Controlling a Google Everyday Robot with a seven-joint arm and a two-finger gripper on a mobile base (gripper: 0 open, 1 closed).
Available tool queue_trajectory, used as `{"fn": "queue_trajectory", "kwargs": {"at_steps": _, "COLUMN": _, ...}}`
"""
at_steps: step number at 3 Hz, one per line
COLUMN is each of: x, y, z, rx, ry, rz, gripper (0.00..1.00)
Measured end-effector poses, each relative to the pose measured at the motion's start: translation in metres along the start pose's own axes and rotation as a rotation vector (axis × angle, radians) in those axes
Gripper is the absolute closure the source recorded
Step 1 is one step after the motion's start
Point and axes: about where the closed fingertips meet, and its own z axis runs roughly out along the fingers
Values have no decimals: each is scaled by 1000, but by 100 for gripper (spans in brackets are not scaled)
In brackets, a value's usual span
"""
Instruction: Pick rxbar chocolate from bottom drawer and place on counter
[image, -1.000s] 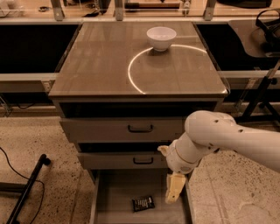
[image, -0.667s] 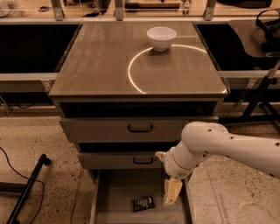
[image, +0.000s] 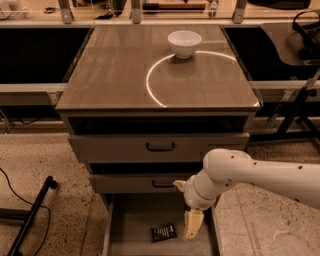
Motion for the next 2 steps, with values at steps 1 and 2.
{"fn": "queue_trajectory", "kwargs": {"at_steps": 1, "x": 4, "y": 0, "z": 12, "rx": -20, "ry": -28, "rz": -22, "gripper": 0}}
{"fn": "queue_trajectory", "kwargs": {"at_steps": 2, "x": 25, "y": -4, "z": 43, "rx": -25, "ry": -102, "rz": -37, "gripper": 0}}
